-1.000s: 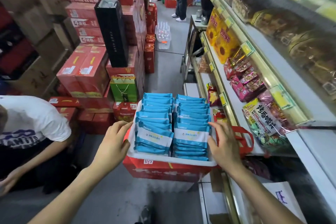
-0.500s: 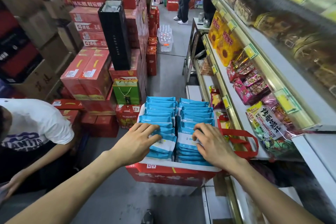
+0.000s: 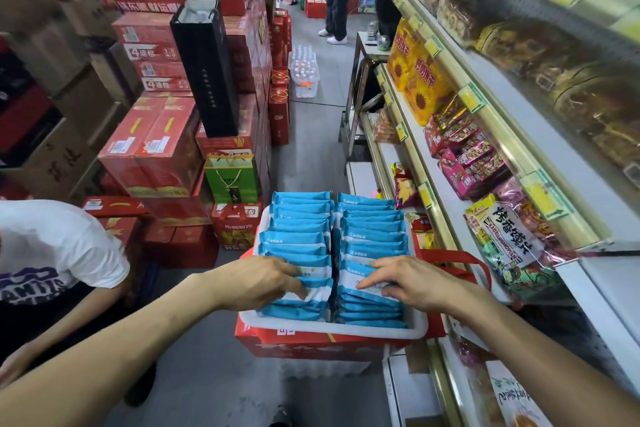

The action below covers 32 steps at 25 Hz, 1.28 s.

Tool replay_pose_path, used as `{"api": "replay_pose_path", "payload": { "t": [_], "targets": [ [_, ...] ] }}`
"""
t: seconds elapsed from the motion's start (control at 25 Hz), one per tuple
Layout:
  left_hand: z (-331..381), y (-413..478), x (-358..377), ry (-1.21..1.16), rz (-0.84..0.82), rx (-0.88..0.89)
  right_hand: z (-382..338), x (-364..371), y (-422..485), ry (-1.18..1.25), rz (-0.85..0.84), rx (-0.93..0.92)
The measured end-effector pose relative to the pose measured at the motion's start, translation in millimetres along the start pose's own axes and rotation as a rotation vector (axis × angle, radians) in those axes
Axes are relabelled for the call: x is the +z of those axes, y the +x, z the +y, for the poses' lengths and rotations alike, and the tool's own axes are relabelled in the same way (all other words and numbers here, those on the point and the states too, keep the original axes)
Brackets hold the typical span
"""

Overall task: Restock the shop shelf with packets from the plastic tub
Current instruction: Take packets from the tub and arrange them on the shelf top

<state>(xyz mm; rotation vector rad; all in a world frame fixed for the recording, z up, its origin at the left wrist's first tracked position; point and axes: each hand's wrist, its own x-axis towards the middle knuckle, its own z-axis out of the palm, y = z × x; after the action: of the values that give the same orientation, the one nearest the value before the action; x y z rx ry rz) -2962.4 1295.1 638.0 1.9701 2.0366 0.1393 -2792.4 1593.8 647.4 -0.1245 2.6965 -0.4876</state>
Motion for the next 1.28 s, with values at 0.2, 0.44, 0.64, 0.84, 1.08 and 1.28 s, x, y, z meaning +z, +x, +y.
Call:
{"api": "replay_pose_path", "payload": {
  "t": [0.2,0.44,0.64,0.84,1.08,1.28],
  "targets": [
    [-28,8,-67,-0.122,0.069,-0.046,-3,-53,-4,0.101,0.093,0.031],
    [-41,40,-214,-0.203,0.153,0.020,-35,-182,-34,0.138,0.227,0.028],
    [-23,89,-351,-0.191,0.195,0.189,-60,-310,-110,-0.031,0.475,0.112],
    [31,173,-442,-0.213,0.232,0.396,-69,-383,-214,-0.106,0.627,0.305],
    [140,298,-470,-0.276,0.171,0.586,-15,-383,-345,-0.057,0.714,0.569],
    [238,379,-454,-0.245,0.131,0.670,54,-351,-452,-0.017,0.711,0.754]
  ]
}}
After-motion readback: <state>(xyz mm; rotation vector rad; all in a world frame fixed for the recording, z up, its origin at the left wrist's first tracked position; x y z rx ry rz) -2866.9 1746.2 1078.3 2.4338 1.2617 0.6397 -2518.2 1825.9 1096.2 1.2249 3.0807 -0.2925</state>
